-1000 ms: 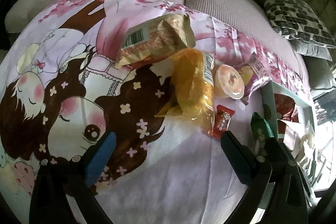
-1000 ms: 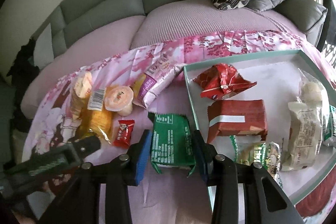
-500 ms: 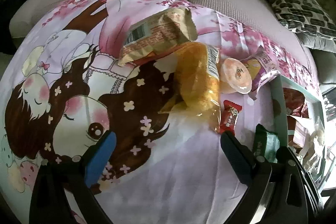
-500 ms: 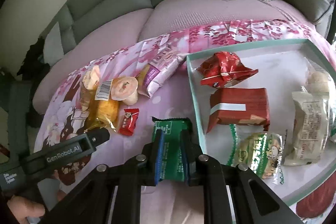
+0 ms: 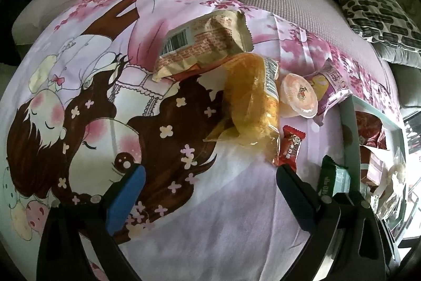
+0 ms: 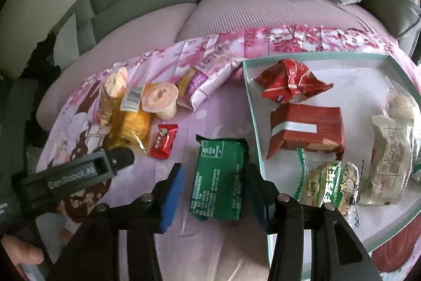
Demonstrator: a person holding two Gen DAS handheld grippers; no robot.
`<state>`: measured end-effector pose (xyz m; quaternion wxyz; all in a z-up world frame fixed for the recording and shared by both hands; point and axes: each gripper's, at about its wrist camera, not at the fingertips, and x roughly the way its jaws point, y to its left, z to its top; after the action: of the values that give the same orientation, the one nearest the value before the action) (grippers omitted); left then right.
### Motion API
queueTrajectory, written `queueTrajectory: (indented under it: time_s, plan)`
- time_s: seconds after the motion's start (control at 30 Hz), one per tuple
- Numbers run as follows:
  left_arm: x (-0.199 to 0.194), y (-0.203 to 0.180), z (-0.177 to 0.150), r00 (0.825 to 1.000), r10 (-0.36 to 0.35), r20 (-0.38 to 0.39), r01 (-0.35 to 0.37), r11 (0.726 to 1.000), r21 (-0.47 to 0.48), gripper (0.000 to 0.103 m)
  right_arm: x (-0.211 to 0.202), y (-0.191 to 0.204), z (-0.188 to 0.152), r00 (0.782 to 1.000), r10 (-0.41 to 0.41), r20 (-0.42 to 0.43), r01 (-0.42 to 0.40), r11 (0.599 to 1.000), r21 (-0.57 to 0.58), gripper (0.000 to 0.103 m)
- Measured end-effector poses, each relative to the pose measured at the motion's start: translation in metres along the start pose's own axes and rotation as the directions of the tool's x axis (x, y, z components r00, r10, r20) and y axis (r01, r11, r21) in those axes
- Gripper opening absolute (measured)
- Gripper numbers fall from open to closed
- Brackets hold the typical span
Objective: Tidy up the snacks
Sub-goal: 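Close the right tool on the dark green pack and lift it, then carry the dark green pack over the tray and release it with the right tool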
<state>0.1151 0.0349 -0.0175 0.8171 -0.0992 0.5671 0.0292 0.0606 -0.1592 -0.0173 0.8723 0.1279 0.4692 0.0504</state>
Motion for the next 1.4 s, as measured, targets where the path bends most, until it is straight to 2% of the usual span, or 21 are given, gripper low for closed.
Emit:
queueTrajectory:
  time_s: [0.07,0.3,0.63,0.77,1.03,1.3,1.4]
  plan:
    - [0.0,0.001,0.0,1.0,0.001,0.0,-0.001,1.0,-0.002,0.1,0.001,0.003,-0.001,1.0,-0.013,-0.002,0.013,1.0,-0.015,0.052]
    - [0.0,0.002,0.0,1.0,0.002,-0.001,-0.002,1.0,-0.005,0.1,0.006,0.008,-0.003,0.999,0.028,-0.033,-0.029,0.999,-0.025,0.053]
    - [0.001,-0.002,0.0,1.0,0.01,-0.006,-0.01,1.0,0.002,0.1,0.016,0.008,-0.002,0.999,0.0,-0.038,-0.001,1.0,-0.026,0.053]
    - [0.001,-0.002,0.0,1.0,0.009,-0.005,-0.009,1.0,0.003,0.1,0.022,0.011,-0.001,0.999,-0.033,-0.039,0.031,0.998,-0.05,0.043]
    - [0.0,-0.004,0.0,1.0,0.005,0.001,-0.005,1.0,0.015,0.1,0.019,0.01,-0.002,0.999,-0.027,-0.042,0.026,0.999,-0.04,0.043]
    - [-0.008,-0.016,-0.001,0.999,-0.01,0.034,0.008,0.998,0.059,0.099,-0.017,-0.004,0.006,0.999,0.022,0.044,-0.023,1.0,0.014,0.043]
    - [-0.011,-0.025,-0.003,0.998,-0.045,0.039,0.041,0.994,0.097,0.09,-0.032,-0.012,0.01,0.996,0.031,0.086,-0.034,0.999,0.039,0.043]
